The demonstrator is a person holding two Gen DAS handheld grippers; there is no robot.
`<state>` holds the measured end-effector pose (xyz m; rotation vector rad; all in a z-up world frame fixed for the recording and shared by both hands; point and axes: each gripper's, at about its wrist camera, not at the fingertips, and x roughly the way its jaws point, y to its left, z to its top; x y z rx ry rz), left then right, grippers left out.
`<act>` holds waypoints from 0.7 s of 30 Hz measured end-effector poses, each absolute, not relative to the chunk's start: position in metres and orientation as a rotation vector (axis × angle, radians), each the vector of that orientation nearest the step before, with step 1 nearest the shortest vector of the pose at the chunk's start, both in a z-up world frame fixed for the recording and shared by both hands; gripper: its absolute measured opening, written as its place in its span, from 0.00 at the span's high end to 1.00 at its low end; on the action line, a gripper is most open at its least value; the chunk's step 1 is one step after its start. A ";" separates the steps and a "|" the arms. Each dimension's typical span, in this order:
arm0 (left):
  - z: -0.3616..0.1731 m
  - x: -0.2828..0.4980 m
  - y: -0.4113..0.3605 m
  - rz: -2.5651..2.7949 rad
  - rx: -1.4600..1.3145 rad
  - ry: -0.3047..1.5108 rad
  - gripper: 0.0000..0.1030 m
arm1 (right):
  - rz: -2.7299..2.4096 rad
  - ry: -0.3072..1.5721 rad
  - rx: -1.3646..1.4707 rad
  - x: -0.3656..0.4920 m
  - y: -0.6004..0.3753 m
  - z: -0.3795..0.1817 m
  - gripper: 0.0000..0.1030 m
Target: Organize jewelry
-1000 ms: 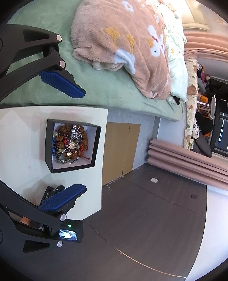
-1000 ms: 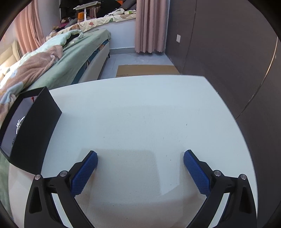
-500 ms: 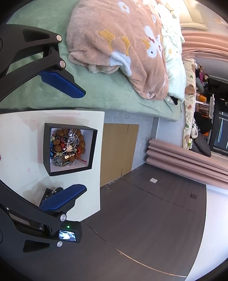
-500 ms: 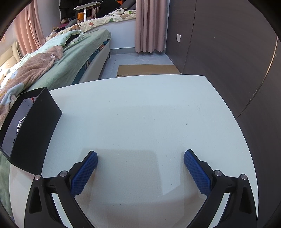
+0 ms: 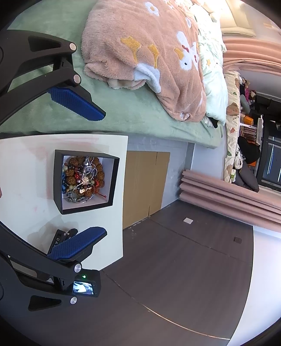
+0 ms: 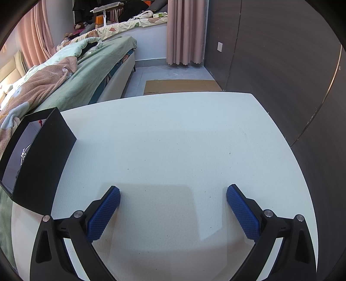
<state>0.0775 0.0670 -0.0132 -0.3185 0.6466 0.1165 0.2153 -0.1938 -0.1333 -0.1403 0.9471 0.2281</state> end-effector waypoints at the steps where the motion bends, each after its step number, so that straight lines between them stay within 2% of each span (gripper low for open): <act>1: -0.013 0.077 0.067 0.116 -0.319 0.646 0.05 | 0.228 0.947 -0.140 0.215 -0.194 -0.133 0.07; 21: -0.014 0.080 0.060 0.117 -0.288 0.665 0.05 | 0.228 0.947 -0.140 0.215 -0.194 -0.133 0.07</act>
